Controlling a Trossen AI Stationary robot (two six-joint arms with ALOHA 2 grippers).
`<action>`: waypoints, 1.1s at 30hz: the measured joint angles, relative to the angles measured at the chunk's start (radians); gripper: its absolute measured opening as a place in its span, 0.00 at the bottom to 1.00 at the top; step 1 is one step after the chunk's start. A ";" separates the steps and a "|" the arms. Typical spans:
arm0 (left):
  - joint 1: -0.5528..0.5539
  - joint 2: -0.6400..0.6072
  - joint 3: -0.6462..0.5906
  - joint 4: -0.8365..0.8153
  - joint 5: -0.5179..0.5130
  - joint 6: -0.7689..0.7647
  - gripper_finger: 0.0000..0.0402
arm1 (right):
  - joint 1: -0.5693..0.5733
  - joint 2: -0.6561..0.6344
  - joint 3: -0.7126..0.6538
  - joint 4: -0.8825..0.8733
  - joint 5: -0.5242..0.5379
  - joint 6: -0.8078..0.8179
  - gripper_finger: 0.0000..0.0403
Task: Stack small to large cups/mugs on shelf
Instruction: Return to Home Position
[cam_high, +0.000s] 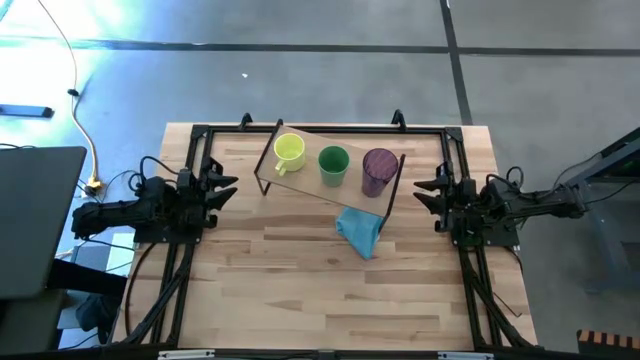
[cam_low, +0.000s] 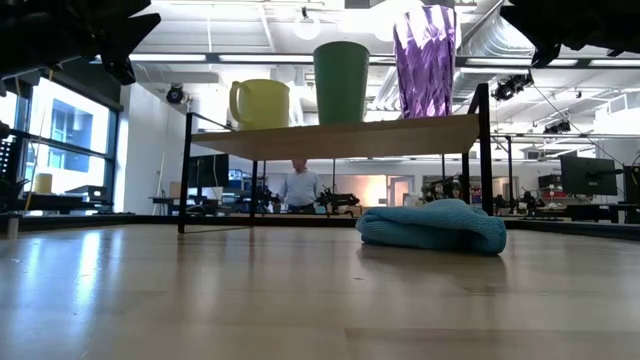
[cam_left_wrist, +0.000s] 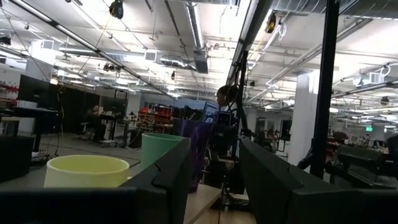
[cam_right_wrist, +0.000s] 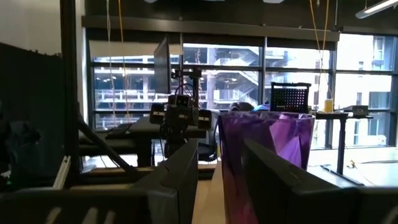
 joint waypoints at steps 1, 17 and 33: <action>0.000 0.000 0.000 0.000 0.000 0.000 0.32 | 0.000 0.000 0.000 -0.005 0.000 -0.005 0.28; 0.000 0.000 0.000 -0.007 0.002 0.000 0.32 | 0.000 0.000 0.000 -0.126 0.000 0.010 0.28; 0.000 0.000 0.000 -0.006 0.004 0.000 0.32 | 0.068 0.000 0.000 -0.223 -0.037 0.049 0.28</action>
